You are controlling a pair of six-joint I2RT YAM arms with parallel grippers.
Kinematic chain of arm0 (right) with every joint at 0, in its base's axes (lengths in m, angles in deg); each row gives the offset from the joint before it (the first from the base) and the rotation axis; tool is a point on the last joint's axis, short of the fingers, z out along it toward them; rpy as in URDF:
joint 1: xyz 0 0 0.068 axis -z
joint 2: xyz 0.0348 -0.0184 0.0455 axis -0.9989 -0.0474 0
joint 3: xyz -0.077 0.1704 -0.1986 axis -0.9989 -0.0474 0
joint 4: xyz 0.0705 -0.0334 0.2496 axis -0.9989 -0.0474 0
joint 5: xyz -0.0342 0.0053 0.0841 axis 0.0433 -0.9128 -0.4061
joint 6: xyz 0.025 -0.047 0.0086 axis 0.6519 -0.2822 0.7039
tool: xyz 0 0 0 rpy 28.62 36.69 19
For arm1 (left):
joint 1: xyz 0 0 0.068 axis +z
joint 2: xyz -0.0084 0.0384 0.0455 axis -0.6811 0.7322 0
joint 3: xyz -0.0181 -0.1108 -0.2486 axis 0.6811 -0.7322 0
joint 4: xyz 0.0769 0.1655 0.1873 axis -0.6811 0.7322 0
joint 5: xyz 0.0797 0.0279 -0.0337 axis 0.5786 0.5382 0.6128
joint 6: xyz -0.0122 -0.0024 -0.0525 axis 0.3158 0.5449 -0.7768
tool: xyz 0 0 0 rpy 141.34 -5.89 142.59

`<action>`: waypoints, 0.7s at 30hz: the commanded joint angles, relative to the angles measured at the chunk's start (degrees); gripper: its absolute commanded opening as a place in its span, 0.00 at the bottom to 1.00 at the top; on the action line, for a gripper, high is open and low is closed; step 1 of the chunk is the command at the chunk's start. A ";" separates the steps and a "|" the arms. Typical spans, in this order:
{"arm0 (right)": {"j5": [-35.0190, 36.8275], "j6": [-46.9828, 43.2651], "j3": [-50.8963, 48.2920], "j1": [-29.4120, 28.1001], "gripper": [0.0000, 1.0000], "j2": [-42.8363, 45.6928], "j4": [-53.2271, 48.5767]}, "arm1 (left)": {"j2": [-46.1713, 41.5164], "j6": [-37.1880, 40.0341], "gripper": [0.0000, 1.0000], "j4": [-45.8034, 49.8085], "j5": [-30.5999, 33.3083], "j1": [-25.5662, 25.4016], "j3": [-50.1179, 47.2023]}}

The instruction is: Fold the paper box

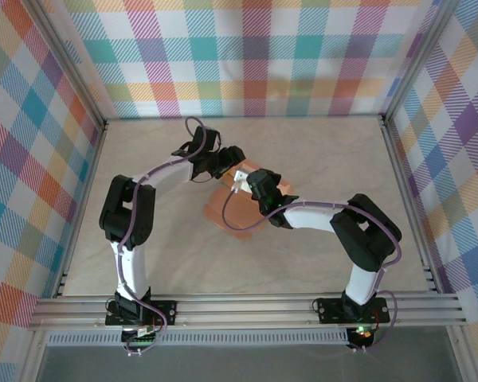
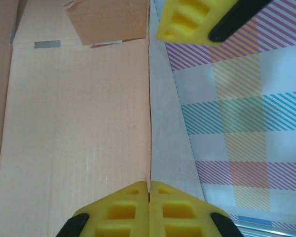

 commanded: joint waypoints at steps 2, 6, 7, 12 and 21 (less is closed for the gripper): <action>1.61 1.30 1.25 0.55 0.00 0.19 3.12 | -6.18 3.07 0.83 -2.73 2.76 1.69 -4.58; 1.48 1.22 0.91 0.61 0.00 0.52 3.36 | -8.40 2.94 0.93 -6.32 3.91 3.53 -9.43; 1.42 1.28 0.90 0.62 0.00 0.60 3.33 | -8.89 2.99 0.97 -7.05 4.19 3.94 -10.45; 0.22 3.86 1.15 1.03 0.00 2.01 0.76 | -10.44 0.69 0.99 -11.28 4.49 6.58 -16.16; -1.48 6.11 0.92 1.84 0.00 3.31 -1.67 | -7.24 -0.29 0.83 -17.54 2.84 7.25 -19.29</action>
